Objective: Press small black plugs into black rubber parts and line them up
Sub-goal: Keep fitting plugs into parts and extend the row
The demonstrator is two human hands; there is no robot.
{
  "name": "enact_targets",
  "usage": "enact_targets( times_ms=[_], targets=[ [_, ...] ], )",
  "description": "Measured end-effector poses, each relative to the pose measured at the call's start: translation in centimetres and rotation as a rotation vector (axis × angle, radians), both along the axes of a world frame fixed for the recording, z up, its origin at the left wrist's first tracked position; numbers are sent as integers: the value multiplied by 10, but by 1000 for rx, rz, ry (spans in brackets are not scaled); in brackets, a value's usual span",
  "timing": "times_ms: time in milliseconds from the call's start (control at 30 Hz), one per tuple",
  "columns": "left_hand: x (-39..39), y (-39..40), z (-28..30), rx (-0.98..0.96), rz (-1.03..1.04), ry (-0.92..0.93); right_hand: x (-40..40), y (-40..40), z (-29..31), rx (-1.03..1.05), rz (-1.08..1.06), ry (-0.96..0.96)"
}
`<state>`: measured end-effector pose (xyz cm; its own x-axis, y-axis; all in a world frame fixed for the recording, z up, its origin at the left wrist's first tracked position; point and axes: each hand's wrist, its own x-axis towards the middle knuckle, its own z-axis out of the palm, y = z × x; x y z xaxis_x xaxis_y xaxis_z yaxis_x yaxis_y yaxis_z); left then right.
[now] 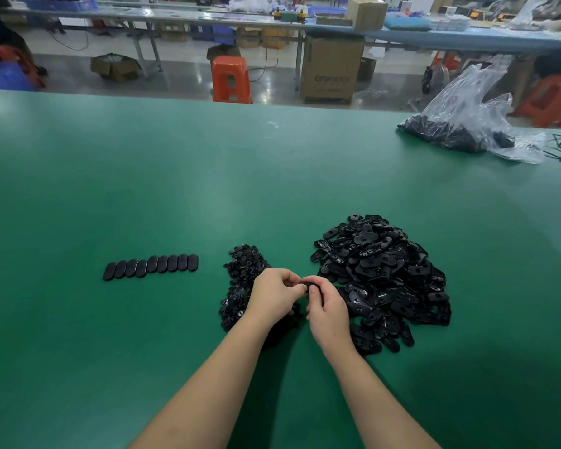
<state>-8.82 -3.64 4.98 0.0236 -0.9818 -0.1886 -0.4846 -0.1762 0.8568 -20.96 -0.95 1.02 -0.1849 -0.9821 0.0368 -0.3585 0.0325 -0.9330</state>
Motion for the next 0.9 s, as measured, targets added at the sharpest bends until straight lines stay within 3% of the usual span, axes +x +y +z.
enact_targets(
  times_ms=[767, 900],
  targets=[
    [-8, 5, 2, -74, 2, -97, -5, 0, -5, -26, -17, -66],
    [-8, 7, 1, -63, 1, -19, -4, -1, -6, -44, -40, -104]
  ],
)
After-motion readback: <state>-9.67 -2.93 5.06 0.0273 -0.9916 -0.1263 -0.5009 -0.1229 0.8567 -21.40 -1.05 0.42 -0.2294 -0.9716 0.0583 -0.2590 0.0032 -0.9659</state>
